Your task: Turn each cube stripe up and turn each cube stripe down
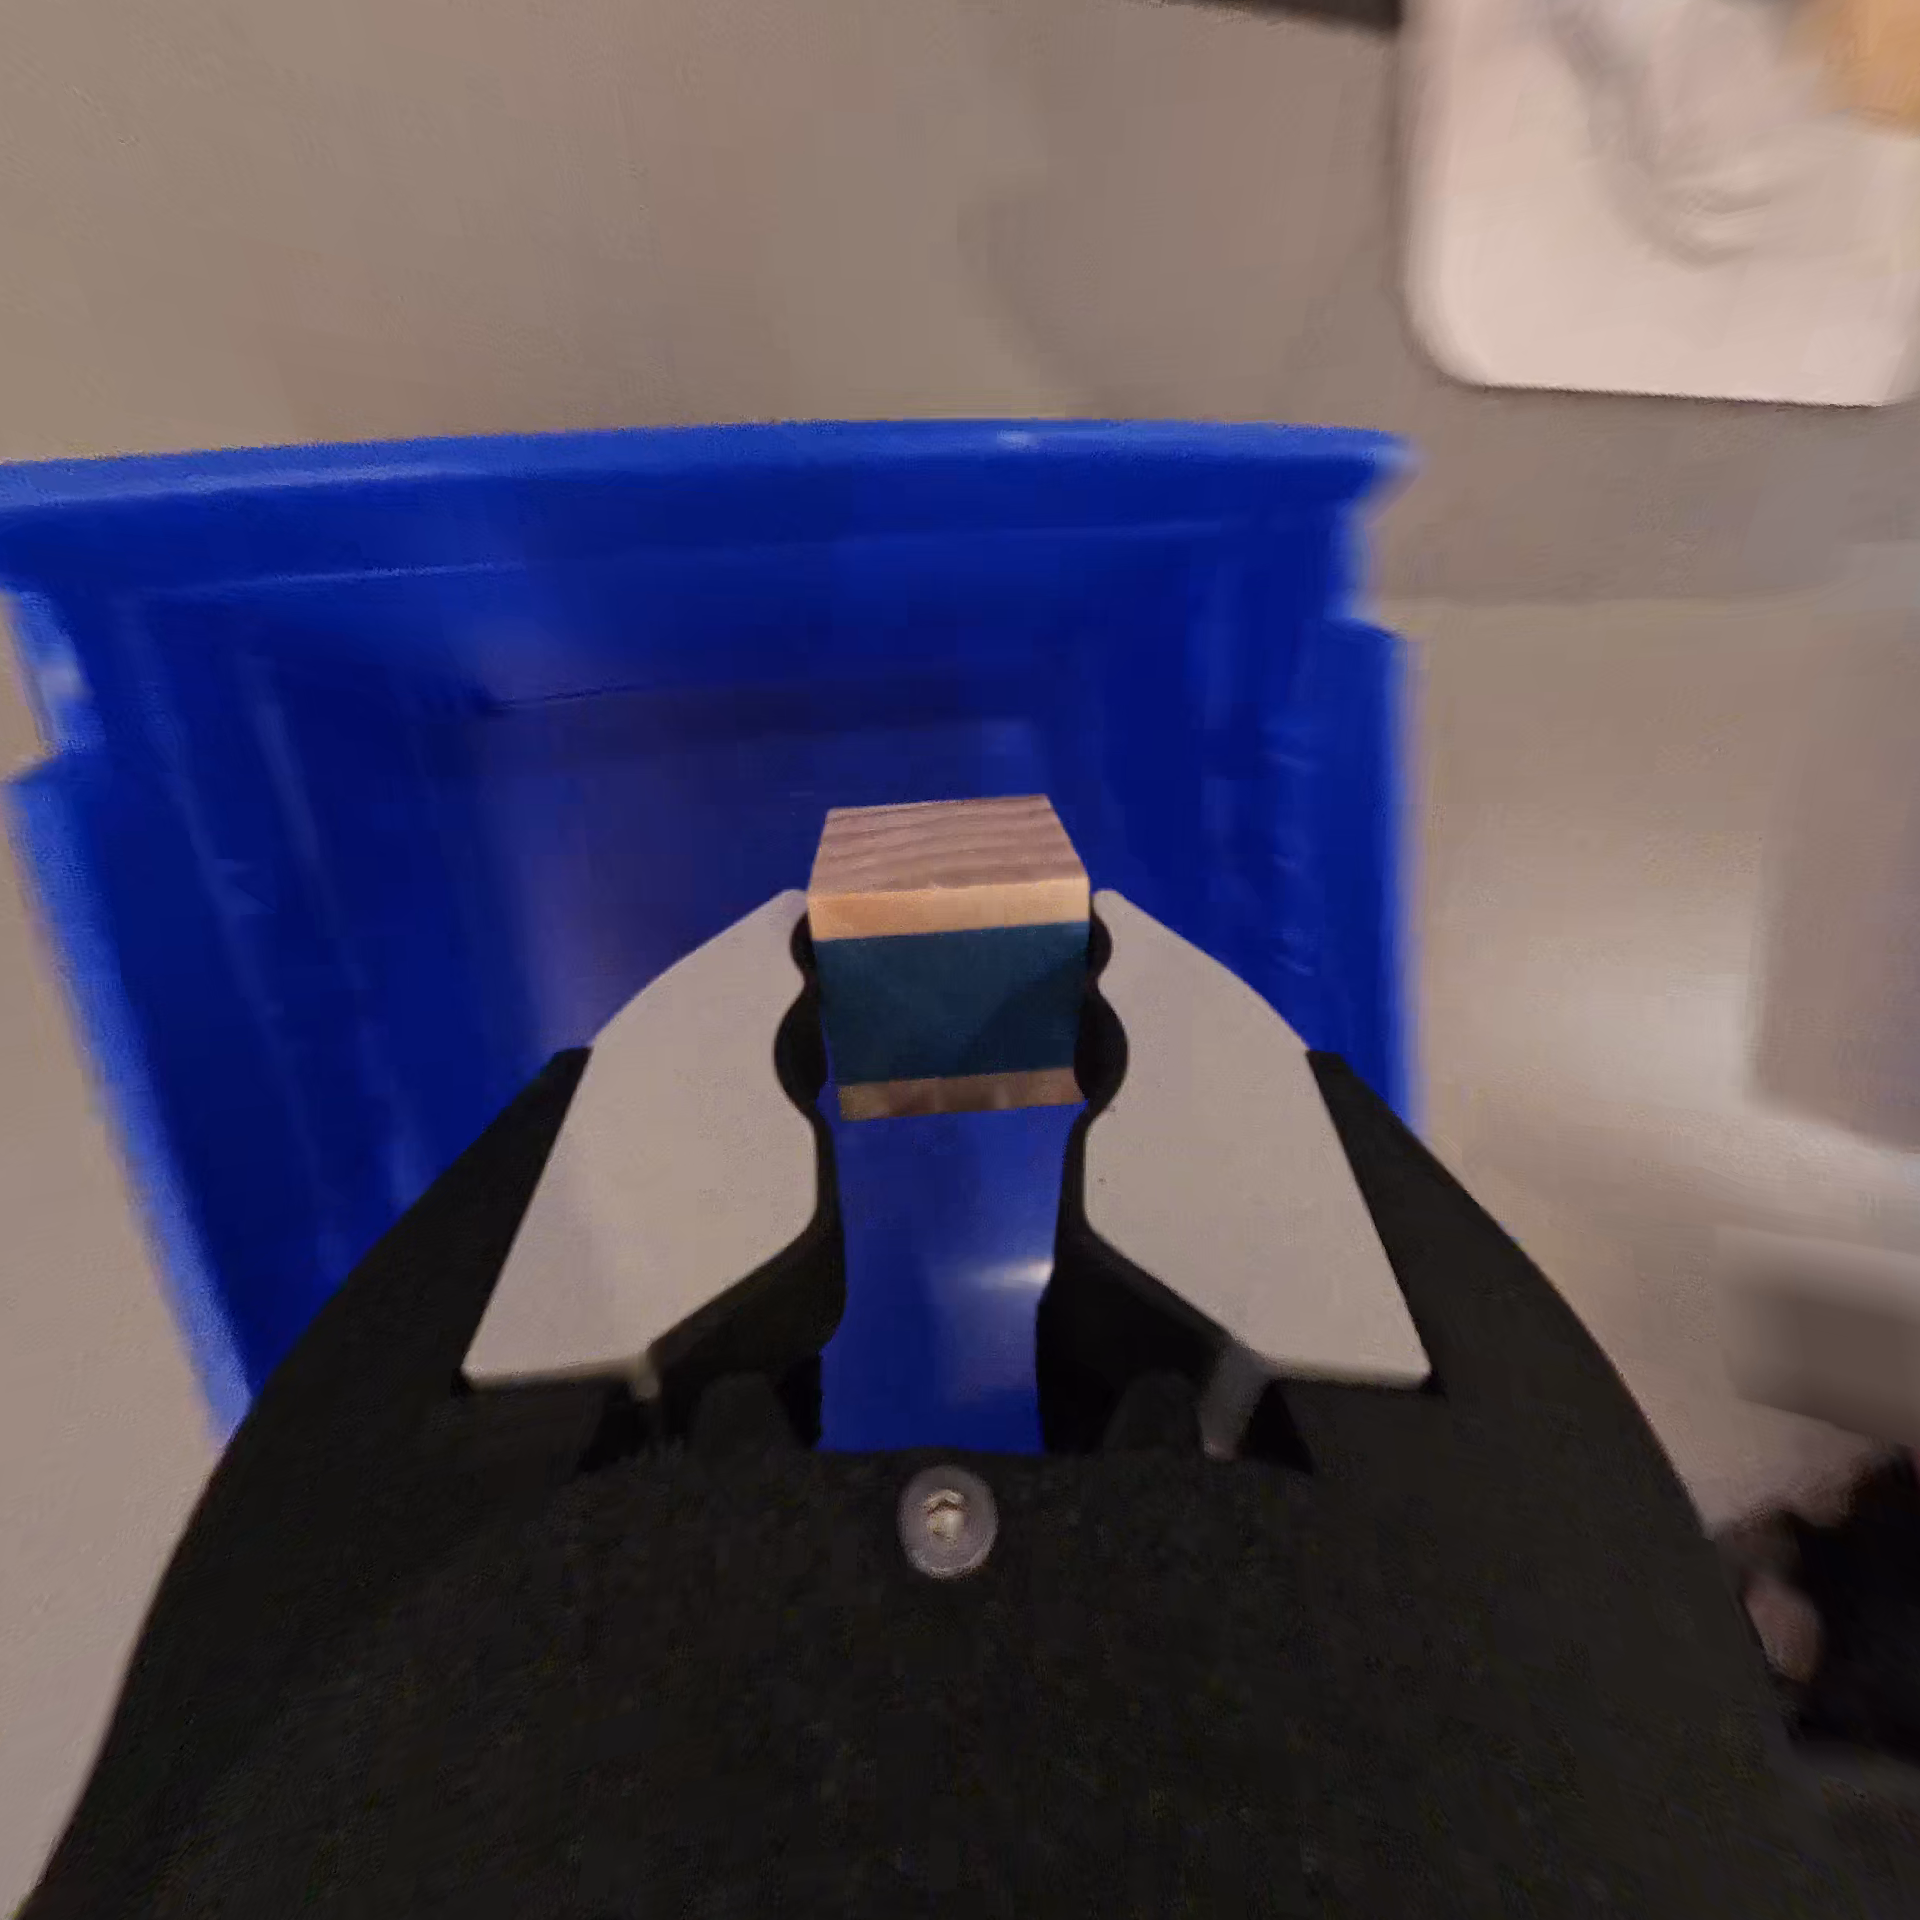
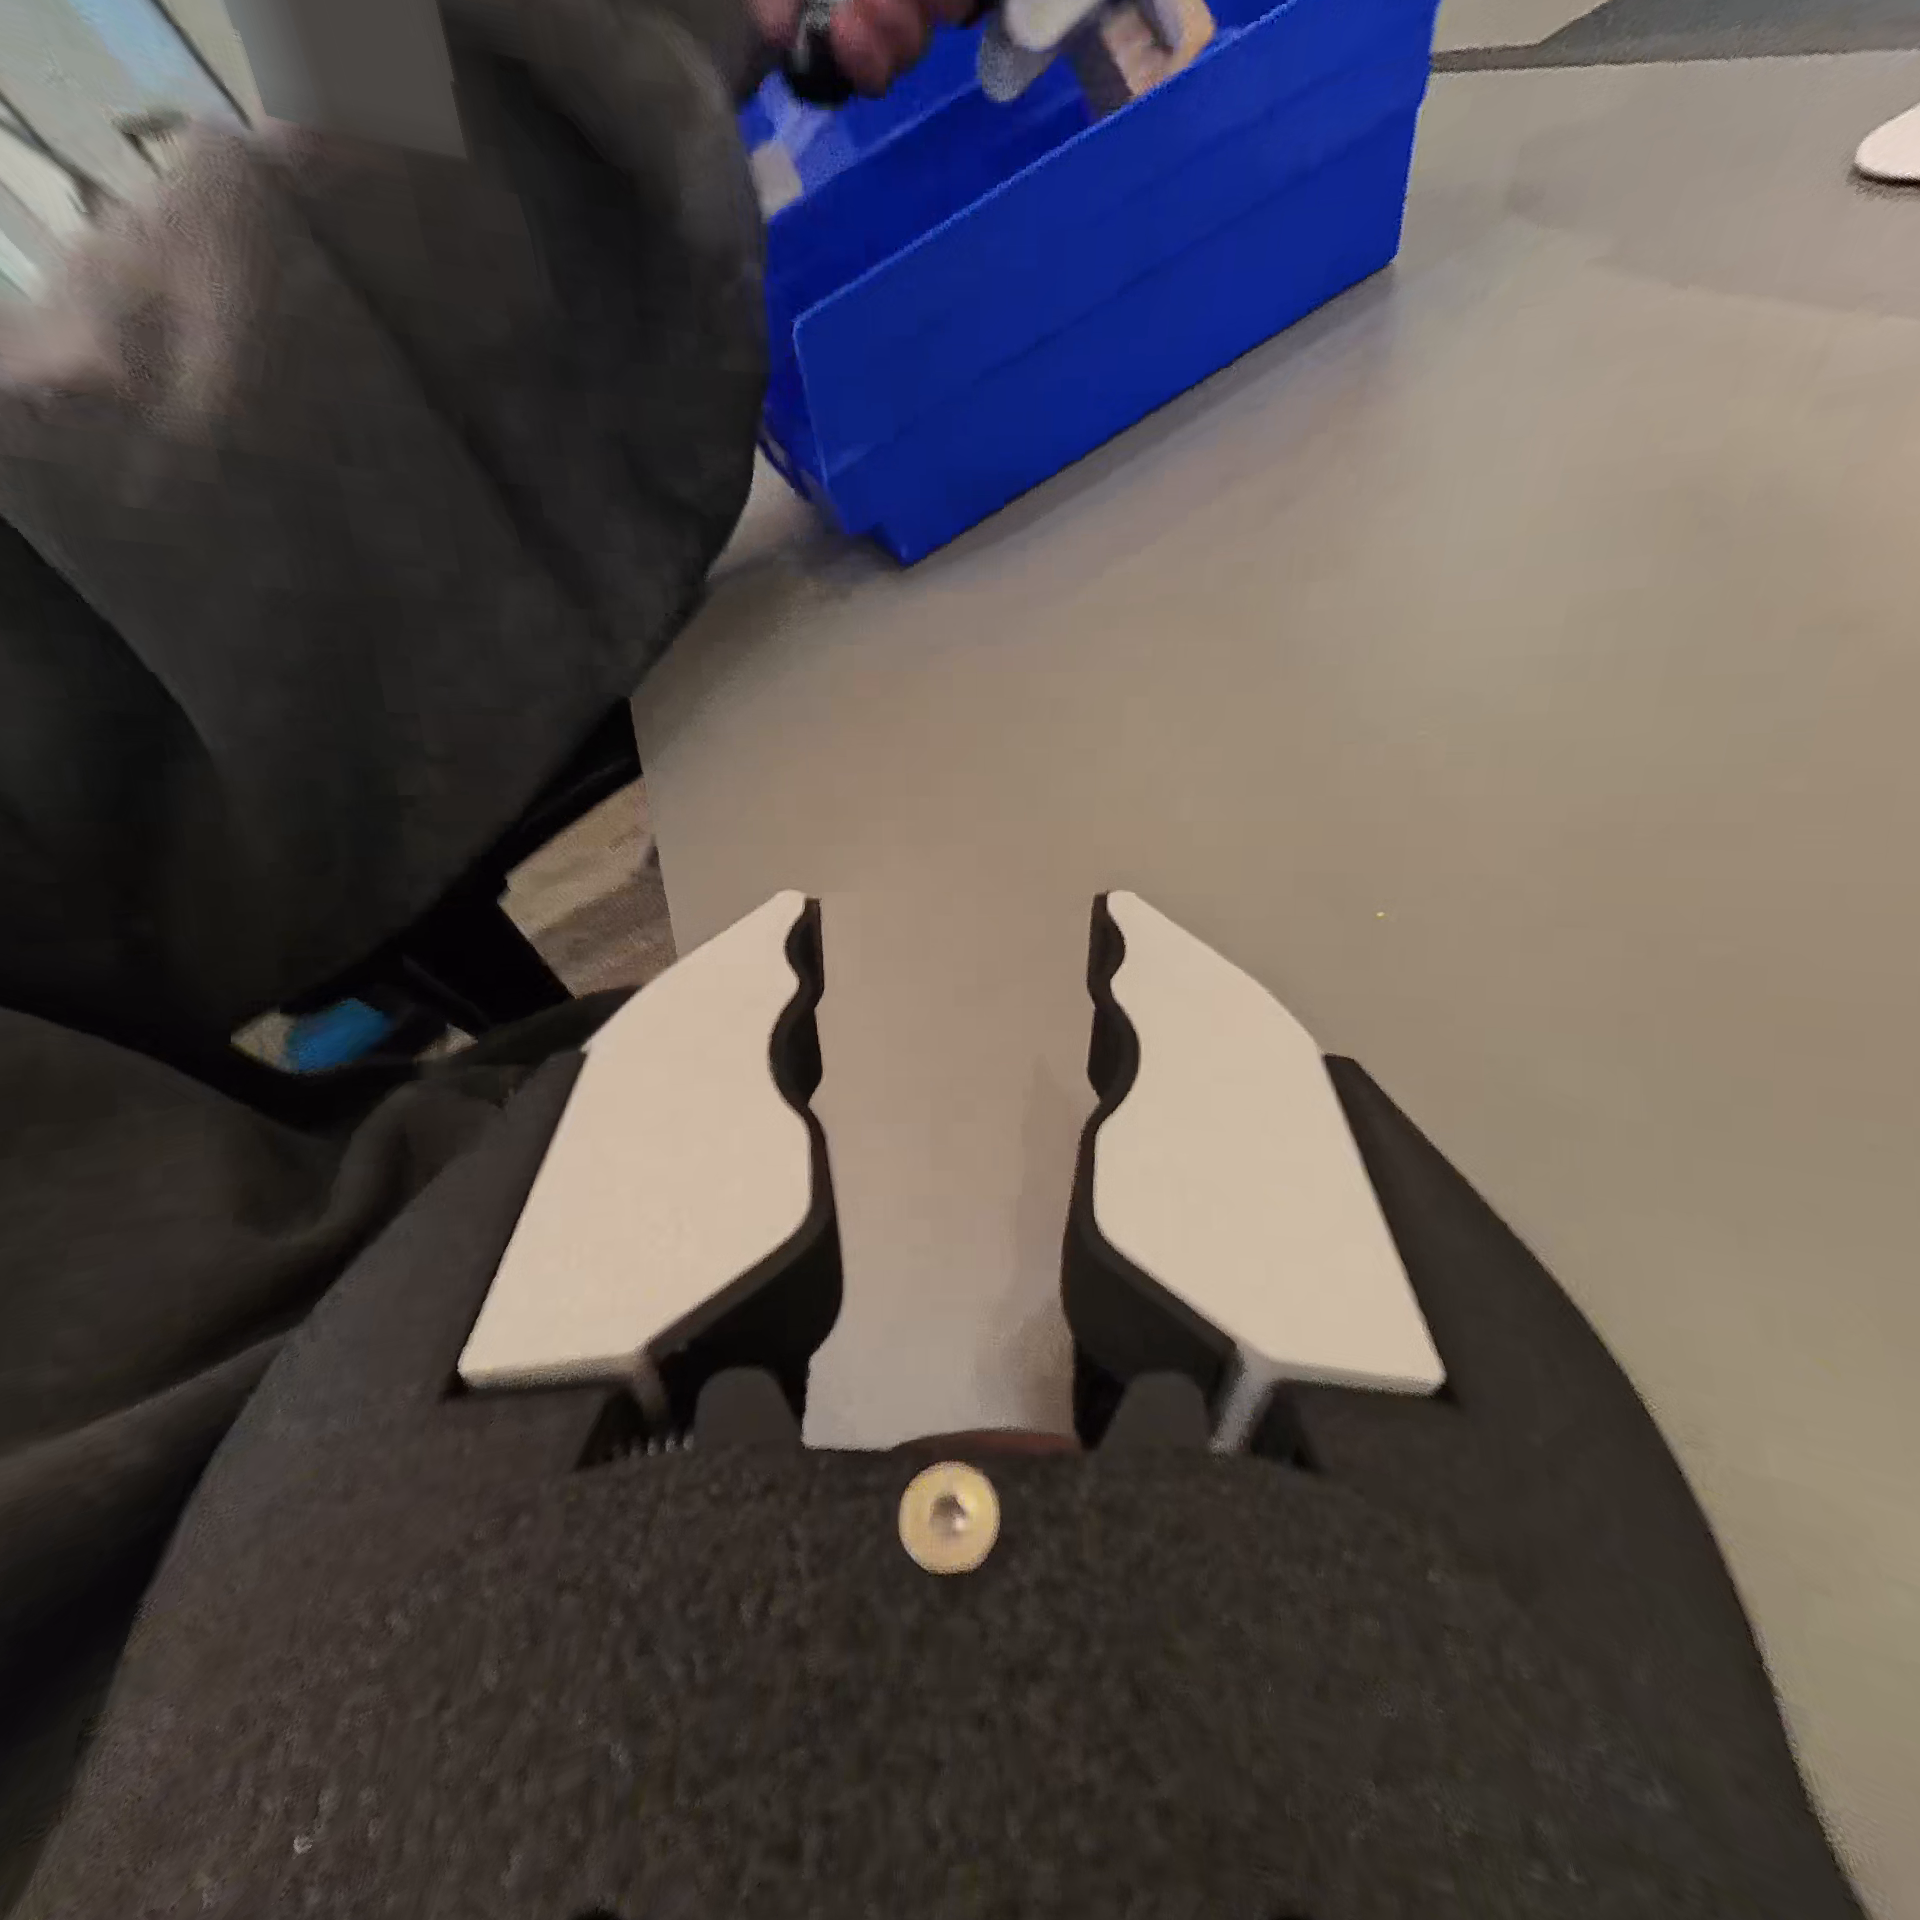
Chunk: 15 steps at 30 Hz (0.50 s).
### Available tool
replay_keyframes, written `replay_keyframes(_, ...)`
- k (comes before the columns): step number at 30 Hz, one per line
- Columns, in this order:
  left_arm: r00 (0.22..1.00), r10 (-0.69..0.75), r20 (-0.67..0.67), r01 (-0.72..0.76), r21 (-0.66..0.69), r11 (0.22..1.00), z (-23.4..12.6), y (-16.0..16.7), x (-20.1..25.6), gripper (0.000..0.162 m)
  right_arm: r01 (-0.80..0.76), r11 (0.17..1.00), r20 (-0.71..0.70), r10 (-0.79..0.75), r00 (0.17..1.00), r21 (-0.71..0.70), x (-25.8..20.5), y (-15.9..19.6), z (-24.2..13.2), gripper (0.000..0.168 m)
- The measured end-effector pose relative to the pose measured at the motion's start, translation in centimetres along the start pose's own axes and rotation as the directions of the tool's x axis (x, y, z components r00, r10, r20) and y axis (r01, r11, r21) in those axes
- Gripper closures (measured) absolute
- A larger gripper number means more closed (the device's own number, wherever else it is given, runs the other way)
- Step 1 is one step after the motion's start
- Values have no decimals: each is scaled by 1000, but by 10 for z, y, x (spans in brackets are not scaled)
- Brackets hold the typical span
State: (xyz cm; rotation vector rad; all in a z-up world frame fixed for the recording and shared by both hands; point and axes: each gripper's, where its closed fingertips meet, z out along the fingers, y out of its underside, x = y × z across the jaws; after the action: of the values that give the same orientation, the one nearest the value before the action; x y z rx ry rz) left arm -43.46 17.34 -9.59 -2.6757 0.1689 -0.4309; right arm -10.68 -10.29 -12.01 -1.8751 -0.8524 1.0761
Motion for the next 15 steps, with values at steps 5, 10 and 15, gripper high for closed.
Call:
replay_keyframes(5,858,242,-454,-148,232,961,-43,44,118,117,-164,980,63,157,986,114,16,-14,-5,117)
replay_keyframes(10,495,418,-762,-158,394,905,-74,106,243,118,-414,879,312,335,889,237,13,-58,-4,113)
replay_keyframes(15,254,437,-863,-110,423,899,-78,145,315,118,-478,820,498,286,818,314,-6,-104,0,112)
